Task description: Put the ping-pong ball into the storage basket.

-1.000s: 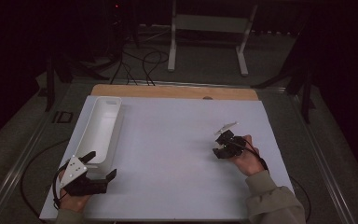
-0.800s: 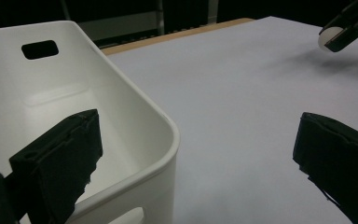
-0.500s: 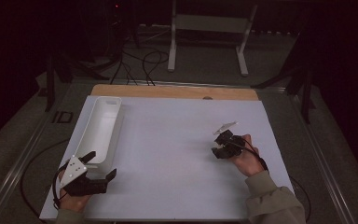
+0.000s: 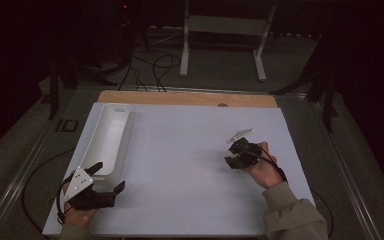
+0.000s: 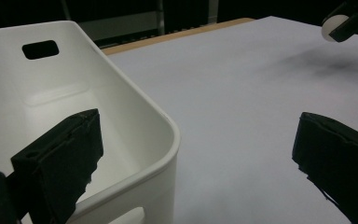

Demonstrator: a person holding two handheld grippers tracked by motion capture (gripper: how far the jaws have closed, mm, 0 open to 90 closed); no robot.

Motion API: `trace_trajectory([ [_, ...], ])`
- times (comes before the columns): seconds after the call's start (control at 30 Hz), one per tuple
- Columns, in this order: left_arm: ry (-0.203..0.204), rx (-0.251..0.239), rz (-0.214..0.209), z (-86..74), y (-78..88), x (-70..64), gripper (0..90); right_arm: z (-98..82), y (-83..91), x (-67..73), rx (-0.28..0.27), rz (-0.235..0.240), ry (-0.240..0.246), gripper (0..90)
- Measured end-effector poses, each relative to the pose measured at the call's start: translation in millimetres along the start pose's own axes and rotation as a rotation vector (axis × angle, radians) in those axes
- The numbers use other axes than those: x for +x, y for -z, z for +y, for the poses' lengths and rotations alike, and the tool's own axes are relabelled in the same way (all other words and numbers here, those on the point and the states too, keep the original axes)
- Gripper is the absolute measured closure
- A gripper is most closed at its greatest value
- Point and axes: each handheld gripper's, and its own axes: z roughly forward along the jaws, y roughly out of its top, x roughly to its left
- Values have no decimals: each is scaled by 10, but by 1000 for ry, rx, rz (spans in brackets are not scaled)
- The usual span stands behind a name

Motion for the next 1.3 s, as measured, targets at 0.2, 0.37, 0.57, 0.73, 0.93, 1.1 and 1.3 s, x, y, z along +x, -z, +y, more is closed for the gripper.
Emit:
trace_trajectory([
  [0.2, 0, 0, -1, 0, 0, 0, 22, 44, 32, 29, -7, -1, 10, 503],
  [0.37, 2, -1, -3, 0, 0, 1, 21, 80, 48, 39, -8, -2, 22, 503],
  [0.57, 2, -1, -3, 0, 0, 1, 20, 128, 75, 61, -12, -1, 25, 503],
  [0.73, 2, -1, -3, 0, 0, 1, 21, 172, 91, 75, -18, -2, 32, 503],
  [0.93, 2, -1, -3, 0, 0, 2, 21, 231, 120, 94, -24, -5, 42, 503],
  [1.1, 2, -1, -4, 0, 1, 2, 20, 270, 139, 106, -25, -7, 51, 503],
  [1.3, 2, -1, -4, 0, 1, 2, 20, 314, 168, 115, -26, -9, 59, 503],
])
